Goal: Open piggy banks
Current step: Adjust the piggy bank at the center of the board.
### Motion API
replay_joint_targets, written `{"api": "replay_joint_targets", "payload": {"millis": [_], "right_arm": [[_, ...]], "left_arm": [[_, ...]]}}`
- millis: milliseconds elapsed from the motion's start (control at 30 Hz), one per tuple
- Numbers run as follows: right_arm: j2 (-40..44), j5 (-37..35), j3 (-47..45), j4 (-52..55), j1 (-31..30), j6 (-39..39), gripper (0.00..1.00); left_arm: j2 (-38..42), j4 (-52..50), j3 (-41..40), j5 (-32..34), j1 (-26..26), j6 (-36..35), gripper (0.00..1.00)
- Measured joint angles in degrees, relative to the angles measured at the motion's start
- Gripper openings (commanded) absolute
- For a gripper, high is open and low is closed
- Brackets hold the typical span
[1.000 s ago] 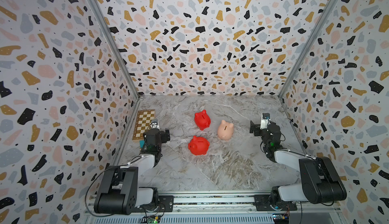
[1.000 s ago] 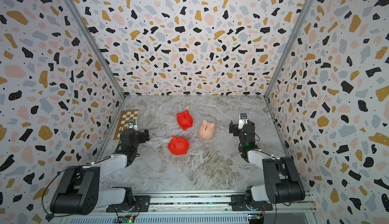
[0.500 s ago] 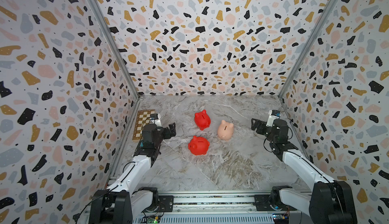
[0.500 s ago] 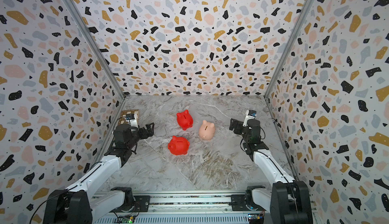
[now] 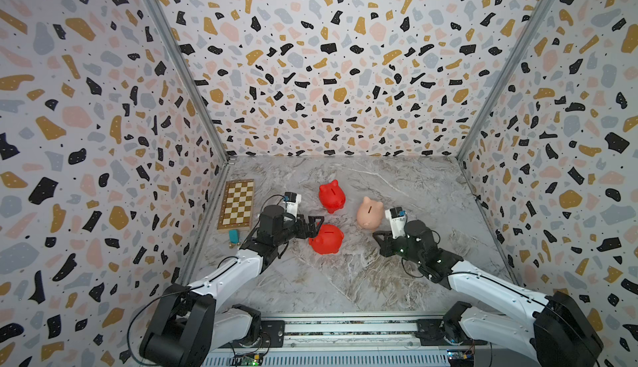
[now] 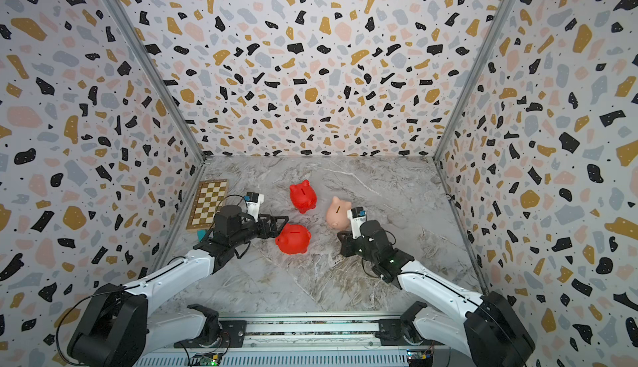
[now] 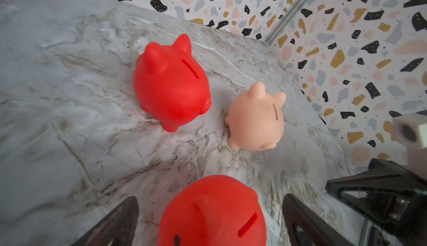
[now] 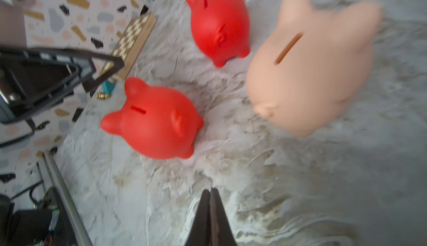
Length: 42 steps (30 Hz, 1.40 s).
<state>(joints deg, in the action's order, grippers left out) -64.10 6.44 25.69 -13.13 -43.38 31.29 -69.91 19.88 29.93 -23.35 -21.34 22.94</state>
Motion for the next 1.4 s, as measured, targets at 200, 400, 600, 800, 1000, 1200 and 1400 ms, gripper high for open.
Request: {"api": "replay_joint_targets", "payload": {"millis": [200,400,600,800,1000,1200,1400], "right_arm": [[-5.75,-1.57,-0.24,-5.60,-7.89,0.42,0.00],[-8.92,-1.05,-0.31,-10.08,-9.86,0.79,0.00],[-12.31,-1.07,-0.33,-14.40,-10.67,1.86,0.00],[-16.79,-1.77,0.22,-16.68,-10.71,2.43,0.00],[-20.31,-3.74,1.73,-16.94,-8.90,3.34,0.00],[-22.60,-4.70,4.24,-17.07,-4.26,3.41,0.00],[-21.62,-4.76,4.90,-16.79,-2.71,3.15,0.00]], "left_arm": [[-4.76,3.37,-0.61,-1.84,-1.33,-1.81,0.97],[-9.77,5.79,-0.90,-2.84,-1.33,-3.45,0.89],[-12.85,9.14,-0.90,-5.25,-1.38,-2.25,0.84],[-10.27,11.08,-4.44,-6.05,-3.87,2.58,0.84],[0.81,5.16,-8.37,-0.48,-8.48,5.40,0.85],[9.11,0.15,-9.92,0.83,-11.50,6.88,0.88],[10.10,-2.29,-9.92,6.86,-11.50,6.91,0.90]]}}
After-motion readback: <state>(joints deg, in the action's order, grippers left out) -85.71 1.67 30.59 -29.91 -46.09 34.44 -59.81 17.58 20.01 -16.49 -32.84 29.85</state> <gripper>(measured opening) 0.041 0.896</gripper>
